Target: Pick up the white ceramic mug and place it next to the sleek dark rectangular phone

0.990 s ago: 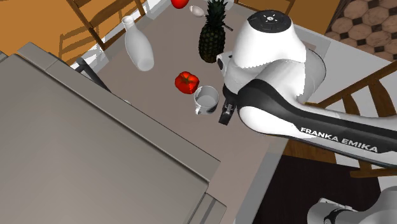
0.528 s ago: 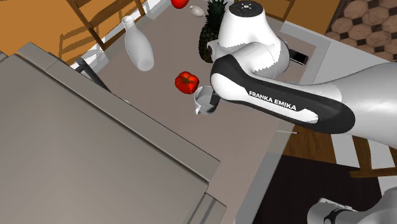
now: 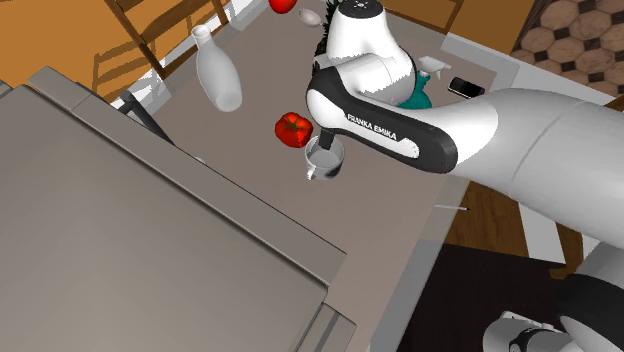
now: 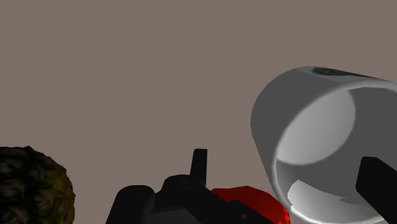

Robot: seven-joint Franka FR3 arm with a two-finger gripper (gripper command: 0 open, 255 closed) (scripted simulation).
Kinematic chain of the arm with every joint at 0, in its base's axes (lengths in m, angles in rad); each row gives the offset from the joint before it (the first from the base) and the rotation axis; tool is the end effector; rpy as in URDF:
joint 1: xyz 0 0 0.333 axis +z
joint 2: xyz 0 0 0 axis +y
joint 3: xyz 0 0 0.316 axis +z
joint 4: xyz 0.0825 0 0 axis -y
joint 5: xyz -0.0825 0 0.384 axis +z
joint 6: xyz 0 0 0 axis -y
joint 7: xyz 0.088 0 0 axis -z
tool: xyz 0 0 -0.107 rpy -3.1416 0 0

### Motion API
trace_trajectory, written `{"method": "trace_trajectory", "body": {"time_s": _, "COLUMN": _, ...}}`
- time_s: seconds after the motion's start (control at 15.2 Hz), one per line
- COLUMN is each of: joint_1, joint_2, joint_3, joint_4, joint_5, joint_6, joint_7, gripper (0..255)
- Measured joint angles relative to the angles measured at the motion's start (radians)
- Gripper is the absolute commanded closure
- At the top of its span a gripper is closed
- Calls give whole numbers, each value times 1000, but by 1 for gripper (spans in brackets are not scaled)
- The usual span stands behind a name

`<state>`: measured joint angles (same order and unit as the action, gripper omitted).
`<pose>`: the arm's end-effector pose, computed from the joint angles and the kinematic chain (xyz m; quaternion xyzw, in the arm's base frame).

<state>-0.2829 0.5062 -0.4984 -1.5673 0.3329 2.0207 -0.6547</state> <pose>0.5309 -0.4318 0.3785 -0.9936 0.1076 -0.0277 0.0201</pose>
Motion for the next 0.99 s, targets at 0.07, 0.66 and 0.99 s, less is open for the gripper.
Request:
{"method": "trace_trajectory", "body": {"time_s": 0.07, "joint_1": -1, "joint_2": 8, "joint_3": 3, "joint_4": -2, "joint_5": 4, "joint_6": 9, "joint_7": -2, "gripper": 0}}
{"method": "trace_trajectory", "body": {"time_s": 0.66, "joint_1": -5, "joint_2": 35, "joint_3": 12, "joint_4": -25, "joint_5": 21, "joint_6": 56, "joint_7": -14, "gripper": 0}}
{"method": "trace_trajectory", "body": {"time_s": 0.99, "joint_1": -5, "joint_2": 35, "joint_3": 12, "joint_4": -25, "joint_5": 21, "joint_6": 57, "joint_7": -14, "gripper": 255}}
